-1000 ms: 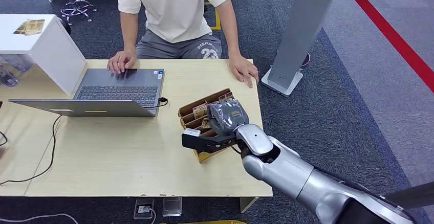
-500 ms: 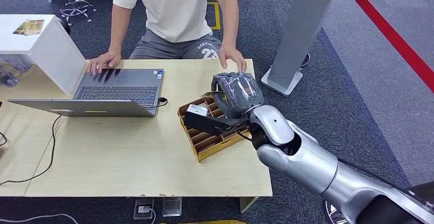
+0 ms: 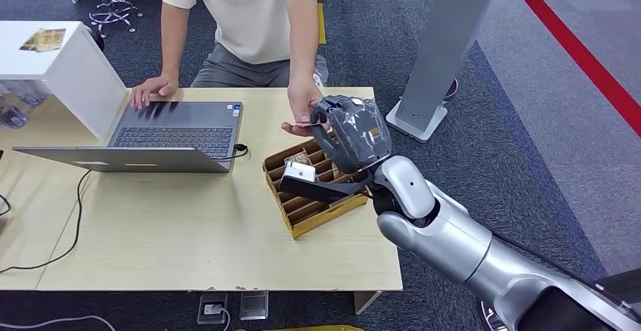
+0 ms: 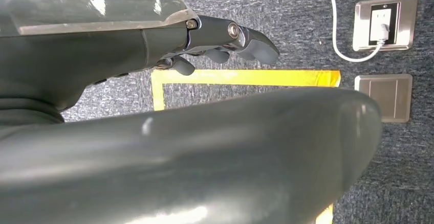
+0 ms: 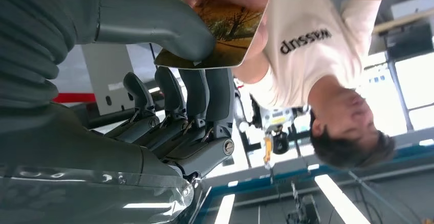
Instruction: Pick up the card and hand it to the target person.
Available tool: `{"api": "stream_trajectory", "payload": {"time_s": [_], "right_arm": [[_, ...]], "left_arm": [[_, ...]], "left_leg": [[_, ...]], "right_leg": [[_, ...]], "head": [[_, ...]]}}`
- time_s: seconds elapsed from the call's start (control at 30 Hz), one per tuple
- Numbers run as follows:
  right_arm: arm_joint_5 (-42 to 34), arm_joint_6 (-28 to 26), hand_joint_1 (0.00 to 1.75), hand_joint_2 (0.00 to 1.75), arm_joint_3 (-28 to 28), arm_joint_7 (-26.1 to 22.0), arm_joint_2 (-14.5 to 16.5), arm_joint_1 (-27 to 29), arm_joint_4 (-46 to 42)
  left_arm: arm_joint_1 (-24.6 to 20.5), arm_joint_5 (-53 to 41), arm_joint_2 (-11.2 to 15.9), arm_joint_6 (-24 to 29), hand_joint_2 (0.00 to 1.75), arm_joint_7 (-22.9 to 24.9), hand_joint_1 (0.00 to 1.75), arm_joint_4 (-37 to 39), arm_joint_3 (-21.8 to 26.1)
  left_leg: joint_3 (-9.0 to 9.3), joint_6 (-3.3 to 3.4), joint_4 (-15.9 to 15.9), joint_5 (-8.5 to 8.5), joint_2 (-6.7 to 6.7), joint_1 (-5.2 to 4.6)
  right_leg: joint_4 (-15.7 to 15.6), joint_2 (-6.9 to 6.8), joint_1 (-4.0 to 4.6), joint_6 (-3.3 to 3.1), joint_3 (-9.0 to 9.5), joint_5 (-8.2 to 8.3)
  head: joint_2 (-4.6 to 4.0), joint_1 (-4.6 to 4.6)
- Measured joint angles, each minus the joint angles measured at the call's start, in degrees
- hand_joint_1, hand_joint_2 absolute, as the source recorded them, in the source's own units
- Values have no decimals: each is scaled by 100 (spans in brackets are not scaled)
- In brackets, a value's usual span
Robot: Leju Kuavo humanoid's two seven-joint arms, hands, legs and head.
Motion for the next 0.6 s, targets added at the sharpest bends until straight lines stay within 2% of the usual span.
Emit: {"api": "stream_trajectory", "payload": {"time_s": [0.17,0.3,0.43,0.5,0.6], "right_arm": [[169,-620,140,175,-103,-276,100,2,544],[211,-734,0,175,-159,-295,149,3,842],[27,-735,0,175,-220,-345,173,22,999],[-375,-695,0,175,-272,-493,192,59,1040],[-1407,-488,0,175,-360,-866,226,129,1070]], "left_arm": [[-11,0,-15,-10,0,48,0,0,0],[-13,-11,-22,-84,175,65,0,0,0],[-15,-35,-22,-122,0,37,0,0,-2],[-13,-13,-22,-98,0,18,0,0,-1],[-8,39,-22,-61,0,5,0,0,-1]], "left_leg": [[1,0,0,0,0,0],[1,2,0,1,0,0],[0,2,0,1,0,0],[0,2,0,1,0,0],[0,2,0,1,0,0]], "right_leg": [[0,0,0,0,0,0],[0,-1,0,0,0,0],[0,0,0,1,0,1],[0,0,0,1,0,1],[0,0,0,1,-1,0]], "head": [[-1,-4],[-2,-1],[-1,3],[-1,3],[-2,0]]}}
